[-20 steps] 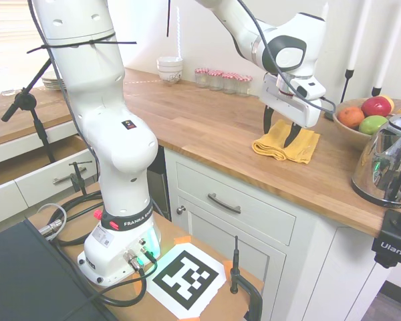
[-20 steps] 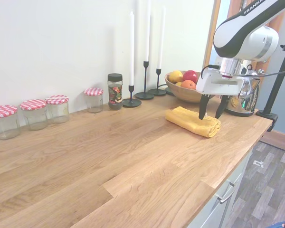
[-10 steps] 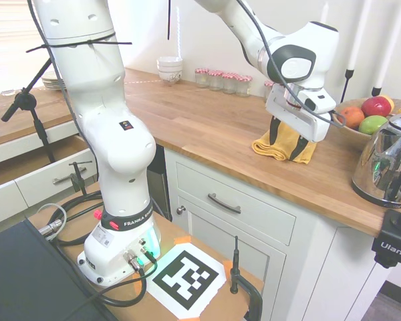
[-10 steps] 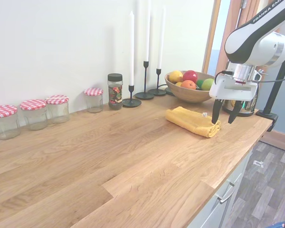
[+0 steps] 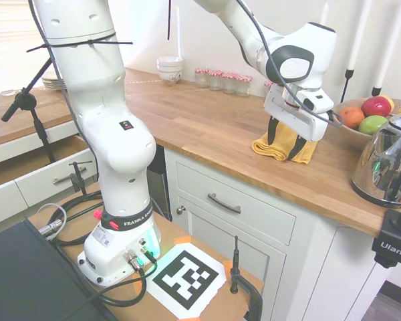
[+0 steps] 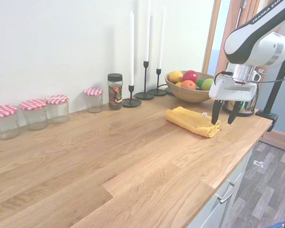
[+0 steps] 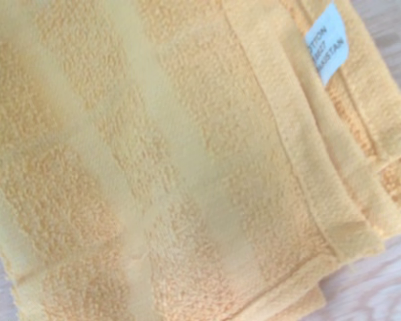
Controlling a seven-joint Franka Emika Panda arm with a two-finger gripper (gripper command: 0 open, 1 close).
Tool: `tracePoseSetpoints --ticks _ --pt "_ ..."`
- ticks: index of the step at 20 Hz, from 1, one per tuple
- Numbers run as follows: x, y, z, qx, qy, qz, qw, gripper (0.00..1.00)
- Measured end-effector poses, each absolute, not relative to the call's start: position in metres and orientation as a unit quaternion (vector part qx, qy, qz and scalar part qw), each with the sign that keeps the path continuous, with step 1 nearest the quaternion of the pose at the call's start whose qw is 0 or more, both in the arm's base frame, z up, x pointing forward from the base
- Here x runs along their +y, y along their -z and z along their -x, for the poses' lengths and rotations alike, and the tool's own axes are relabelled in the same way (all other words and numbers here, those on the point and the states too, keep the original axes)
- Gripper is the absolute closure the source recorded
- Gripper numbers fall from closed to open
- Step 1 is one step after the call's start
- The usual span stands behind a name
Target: Wipe the counter
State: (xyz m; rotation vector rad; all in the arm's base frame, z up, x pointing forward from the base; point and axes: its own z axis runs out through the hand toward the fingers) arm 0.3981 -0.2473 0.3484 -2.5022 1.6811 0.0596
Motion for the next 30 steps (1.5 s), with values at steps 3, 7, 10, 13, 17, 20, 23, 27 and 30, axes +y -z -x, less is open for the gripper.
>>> tracePoseSetpoints --ticks 3,7,10,13,17,20,23,27,30 --pt "-0.246 -0.344 -0.399 0.555 -0.025 0.829 0.063 1.00" --pt "-0.244 -0.338 -0.401 0.553 -0.029 0.830 0.063 1.00" --pt "-0.243 -0.338 -0.402 0.552 -0.029 0.831 0.063 1.00" --pt "-0.241 -0.337 -0.403 0.551 -0.028 0.832 0.063 1.00" --pt "-0.240 -0.337 -0.403 0.551 -0.027 0.832 0.064 1.00" --pt "-0.240 -0.338 -0.404 0.552 -0.026 0.831 0.066 1.00" --pt "-0.240 -0.340 -0.404 0.553 -0.024 0.830 0.069 1.00" --pt "-0.240 -0.348 -0.404 0.552 -0.016 0.831 0.073 1.00" --pt "-0.238 -0.354 -0.404 0.550 -0.011 0.832 0.074 1.00"
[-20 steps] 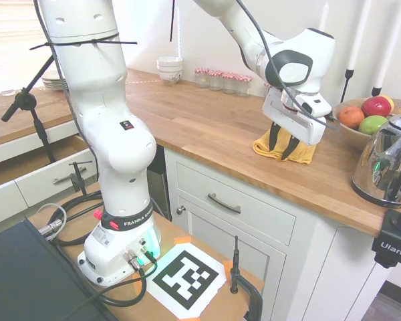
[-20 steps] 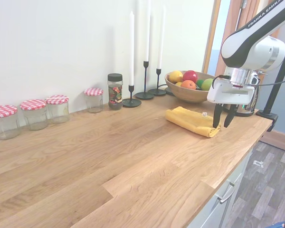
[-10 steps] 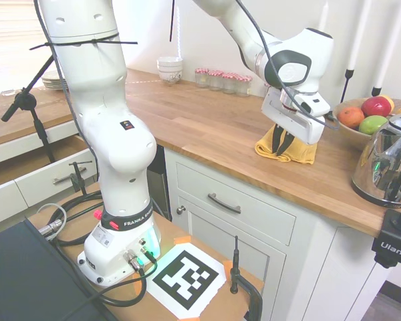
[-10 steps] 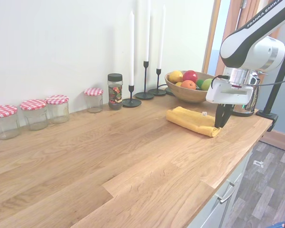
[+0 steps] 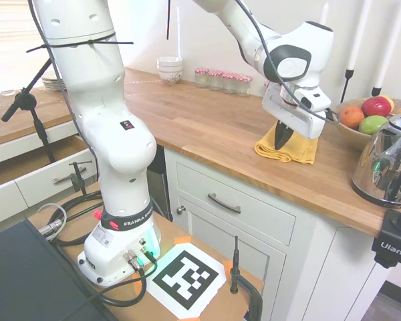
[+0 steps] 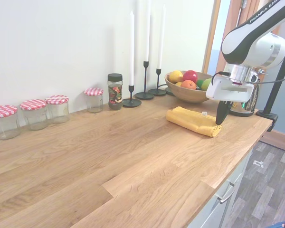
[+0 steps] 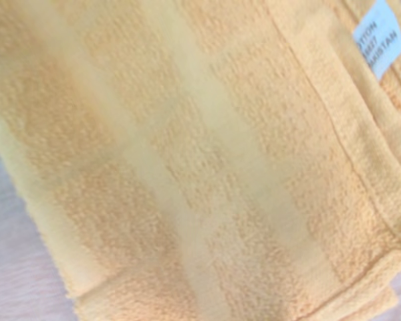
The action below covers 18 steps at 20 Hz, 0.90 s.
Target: Wipe the counter
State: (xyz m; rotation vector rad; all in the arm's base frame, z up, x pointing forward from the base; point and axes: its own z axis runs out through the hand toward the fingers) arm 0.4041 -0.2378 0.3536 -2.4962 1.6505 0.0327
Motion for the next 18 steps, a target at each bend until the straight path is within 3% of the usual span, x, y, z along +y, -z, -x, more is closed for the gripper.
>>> tracePoseSetpoints --ticks 10,11,18 --pt "-0.2368 -0.3557 -0.4053 0.550 -0.012 0.832 0.077 1.00" --pt "-0.2366 -0.3560 -0.4053 0.549 -0.013 0.832 0.077 0.00" --pt "-0.2340 -0.3570 -0.4064 0.546 -0.013 0.834 0.077 0.00"
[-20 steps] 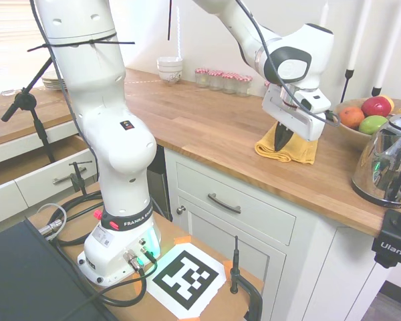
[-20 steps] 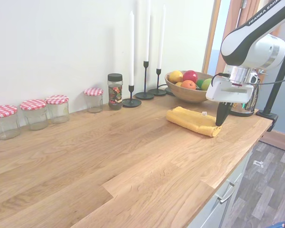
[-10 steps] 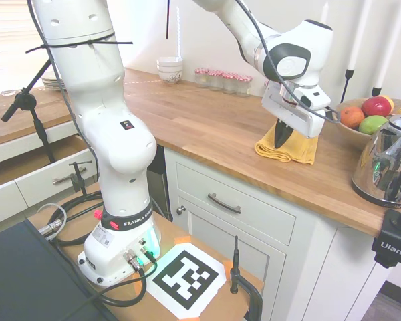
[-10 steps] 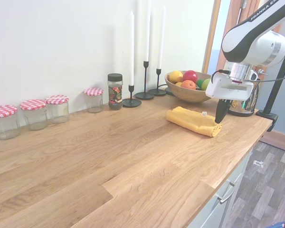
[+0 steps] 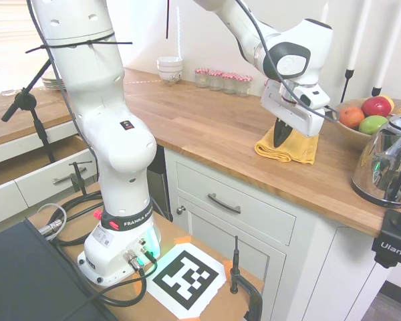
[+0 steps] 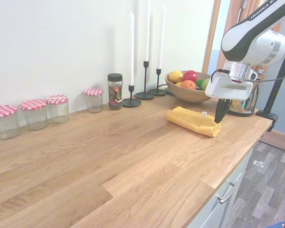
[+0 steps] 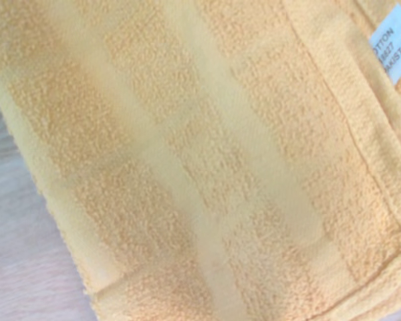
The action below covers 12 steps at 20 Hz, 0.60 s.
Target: Wipe the counter
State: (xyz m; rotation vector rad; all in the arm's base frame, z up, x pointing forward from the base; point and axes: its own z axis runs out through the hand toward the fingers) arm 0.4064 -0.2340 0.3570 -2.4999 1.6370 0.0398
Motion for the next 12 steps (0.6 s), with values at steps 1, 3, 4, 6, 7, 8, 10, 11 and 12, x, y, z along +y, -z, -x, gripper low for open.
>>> tracePoseSetpoints --ticks 1,3,4,6,7,8,10,11,12 --pt "-0.2336 -0.3571 -0.4064 0.546 -0.014 0.834 0.077 0.00" --pt "-0.2322 -0.3576 -0.4072 0.544 -0.013 0.835 0.076 0.00" --pt "-0.2314 -0.3578 -0.4076 0.543 -0.013 0.836 0.076 0.00" --pt "-0.2303 -0.3579 -0.4082 0.542 -0.013 0.837 0.076 0.00" --pt "-0.2301 -0.3579 -0.4083 0.542 -0.013 0.837 0.076 0.00" --pt "-0.2297 -0.3579 -0.4085 0.541 -0.013 0.837 0.075 0.00" --pt "-0.2278 -0.3578 -0.4094 0.539 -0.013 0.839 0.075 0.00" --pt "-0.2265 -0.3579 -0.4102 0.538 -0.013 0.840 0.075 0.00" --pt "-0.2251 -0.3579 -0.4110 0.536 -0.013 0.841 0.074 0.00"
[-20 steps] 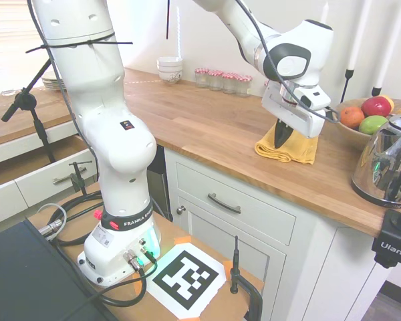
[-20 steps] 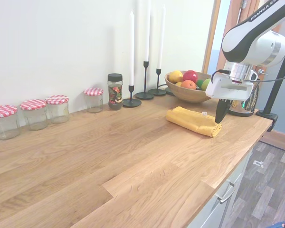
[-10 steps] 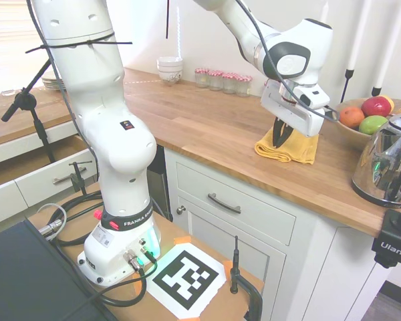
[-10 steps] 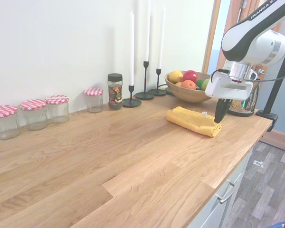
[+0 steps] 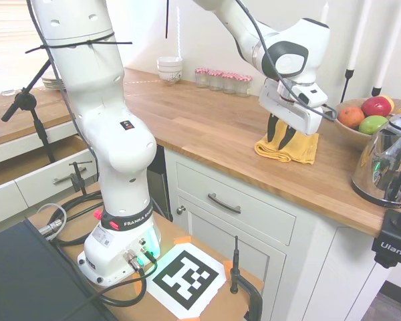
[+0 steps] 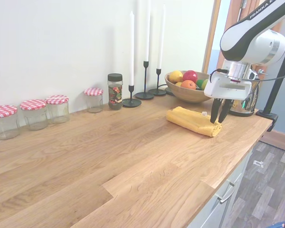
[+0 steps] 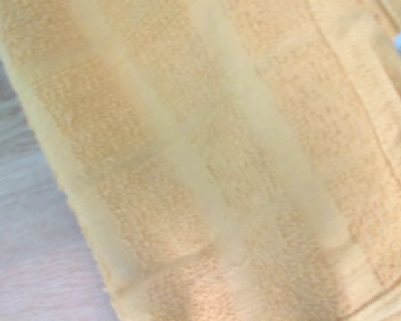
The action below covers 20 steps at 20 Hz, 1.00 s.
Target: Wipe the counter
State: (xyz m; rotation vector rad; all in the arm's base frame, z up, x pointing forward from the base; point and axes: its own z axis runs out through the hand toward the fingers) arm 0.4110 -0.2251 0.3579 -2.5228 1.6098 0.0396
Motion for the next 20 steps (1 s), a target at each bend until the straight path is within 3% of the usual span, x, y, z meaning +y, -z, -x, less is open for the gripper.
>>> tracePoseSetpoints --ticks 13,20 --pt "-0.215 -0.364 -0.418 0.532 -0.004 0.844 0.069 0.00" --pt "-0.211 -0.371 -0.434 0.530 0.037 0.845 0.054 0.00"
